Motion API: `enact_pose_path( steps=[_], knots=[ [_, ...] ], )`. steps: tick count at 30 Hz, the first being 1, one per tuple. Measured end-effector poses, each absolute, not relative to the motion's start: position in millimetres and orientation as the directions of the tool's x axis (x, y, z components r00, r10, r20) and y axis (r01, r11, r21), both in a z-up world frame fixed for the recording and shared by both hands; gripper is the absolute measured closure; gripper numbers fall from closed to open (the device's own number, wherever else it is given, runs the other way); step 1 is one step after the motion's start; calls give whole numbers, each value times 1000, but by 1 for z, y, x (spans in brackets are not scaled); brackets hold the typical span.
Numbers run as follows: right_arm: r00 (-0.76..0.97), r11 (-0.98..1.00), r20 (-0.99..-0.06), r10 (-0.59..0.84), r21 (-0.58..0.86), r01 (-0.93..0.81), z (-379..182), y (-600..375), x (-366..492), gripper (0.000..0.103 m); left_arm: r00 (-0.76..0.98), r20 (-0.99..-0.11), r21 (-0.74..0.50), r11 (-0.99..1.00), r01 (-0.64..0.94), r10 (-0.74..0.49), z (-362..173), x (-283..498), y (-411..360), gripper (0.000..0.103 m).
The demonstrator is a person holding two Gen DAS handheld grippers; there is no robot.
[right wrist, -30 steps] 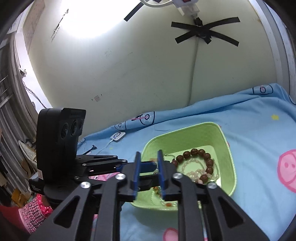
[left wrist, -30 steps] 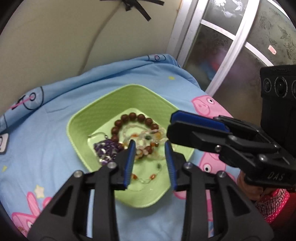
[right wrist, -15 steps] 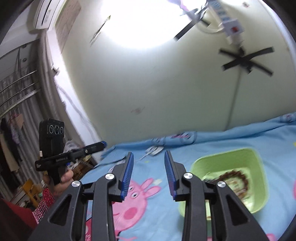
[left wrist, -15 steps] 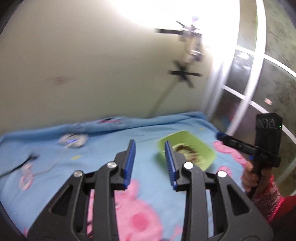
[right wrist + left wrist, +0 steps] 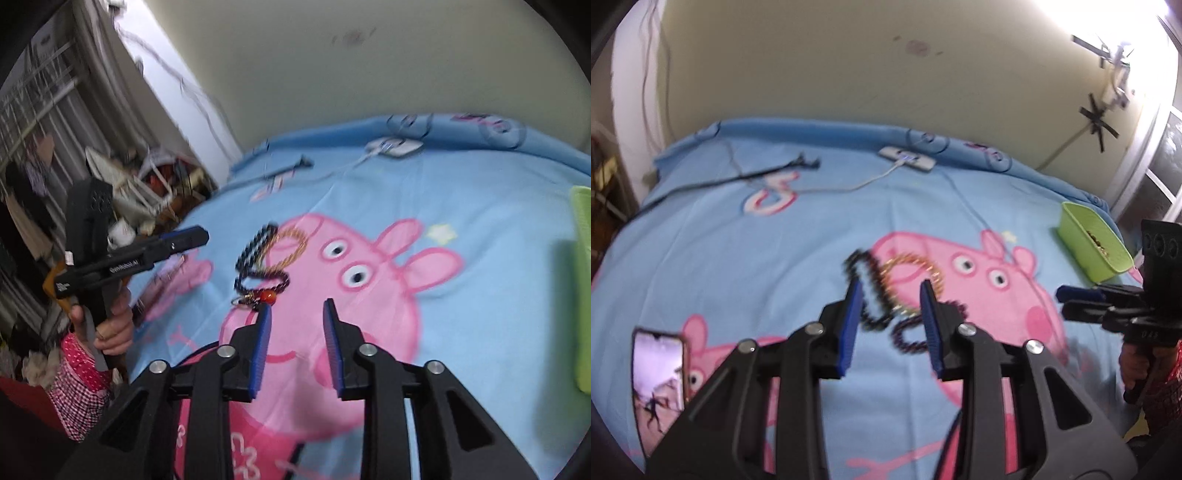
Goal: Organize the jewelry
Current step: 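Move both grippers back over the jewelry pile on the cover, then grasp the red bead charm with the right gripper while the left gripper grasps the gold pendant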
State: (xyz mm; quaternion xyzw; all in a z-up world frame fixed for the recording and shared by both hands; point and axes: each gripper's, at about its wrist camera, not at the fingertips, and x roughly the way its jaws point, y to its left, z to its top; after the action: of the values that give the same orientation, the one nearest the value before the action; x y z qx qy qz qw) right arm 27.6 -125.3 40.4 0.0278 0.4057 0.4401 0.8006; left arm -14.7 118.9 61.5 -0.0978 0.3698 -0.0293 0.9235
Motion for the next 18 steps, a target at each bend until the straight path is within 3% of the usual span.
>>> enact_pose_path(
  steps=[9,18],
  knots=[
    [243,629,-694,677,375,-681,27,-56,72,98,700,-692,-254,967,-8,-176,35,-15,132,73],
    [205,570,-689,695,355,-741,31,-43,57,97,699,-667,-270,958,93,-256,31,-26,115,73]
  ],
)
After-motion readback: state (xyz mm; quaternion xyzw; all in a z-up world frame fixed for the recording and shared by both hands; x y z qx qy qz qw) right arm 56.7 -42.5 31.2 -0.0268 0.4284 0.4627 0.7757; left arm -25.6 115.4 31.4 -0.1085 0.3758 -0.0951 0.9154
